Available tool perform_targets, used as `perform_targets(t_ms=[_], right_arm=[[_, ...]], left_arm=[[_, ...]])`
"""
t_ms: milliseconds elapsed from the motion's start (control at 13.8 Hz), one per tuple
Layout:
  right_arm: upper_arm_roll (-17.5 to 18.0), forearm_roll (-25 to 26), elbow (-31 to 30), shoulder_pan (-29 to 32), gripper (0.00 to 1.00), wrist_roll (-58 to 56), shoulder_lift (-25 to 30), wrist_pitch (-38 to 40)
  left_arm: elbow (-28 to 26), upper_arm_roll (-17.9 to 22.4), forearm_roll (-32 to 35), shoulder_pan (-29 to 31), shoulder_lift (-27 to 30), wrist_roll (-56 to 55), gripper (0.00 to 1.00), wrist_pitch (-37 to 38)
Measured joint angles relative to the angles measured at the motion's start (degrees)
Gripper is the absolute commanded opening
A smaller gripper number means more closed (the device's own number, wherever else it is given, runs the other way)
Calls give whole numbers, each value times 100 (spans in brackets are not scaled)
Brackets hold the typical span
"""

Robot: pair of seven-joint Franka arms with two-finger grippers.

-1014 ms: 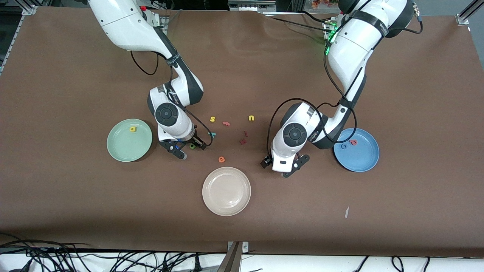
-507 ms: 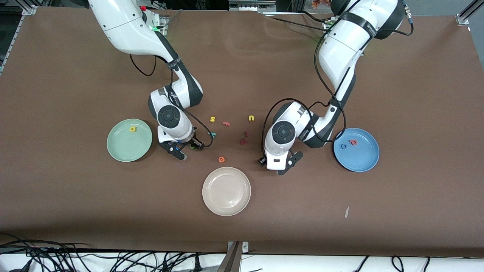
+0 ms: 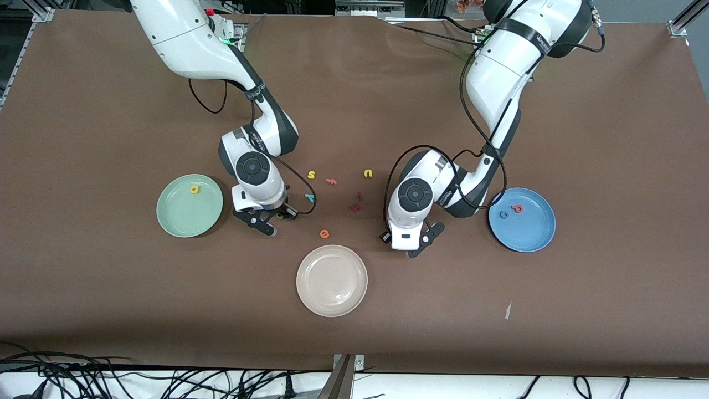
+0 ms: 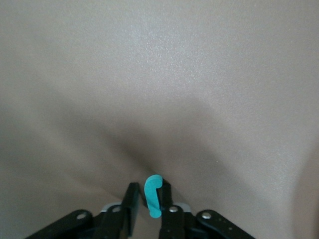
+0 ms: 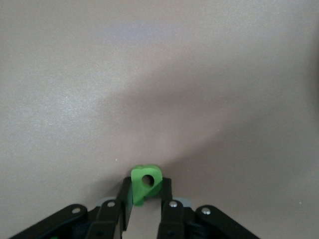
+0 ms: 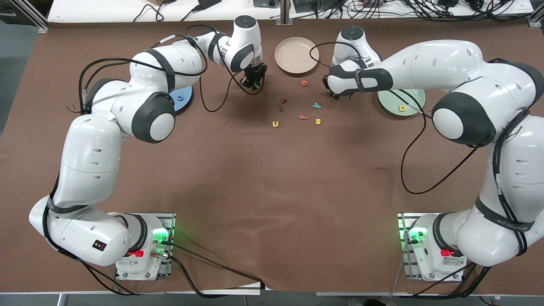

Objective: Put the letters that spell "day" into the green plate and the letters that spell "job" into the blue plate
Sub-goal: 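Grasp the teal hook and green p with both grippers, then drop the teal hook on the blue plate and green p on the green plate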

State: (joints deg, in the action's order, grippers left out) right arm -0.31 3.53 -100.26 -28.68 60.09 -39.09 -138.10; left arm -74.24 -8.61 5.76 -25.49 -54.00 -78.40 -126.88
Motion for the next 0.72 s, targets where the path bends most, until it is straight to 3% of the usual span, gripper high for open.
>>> perform_targets(t_ms=[145,362,724], right_arm=[[-25,32,26,2,5,-21,37,90],[-90,137,87,4,5,-107,264,699],[-462,445,67,14,5,-882,842,1843]], left_arm=[[6,2,0,0,-1,0,2,0],[92,15,0,11,15,7,0,16],[199,-5,0,412,518,1065,0,1214]])
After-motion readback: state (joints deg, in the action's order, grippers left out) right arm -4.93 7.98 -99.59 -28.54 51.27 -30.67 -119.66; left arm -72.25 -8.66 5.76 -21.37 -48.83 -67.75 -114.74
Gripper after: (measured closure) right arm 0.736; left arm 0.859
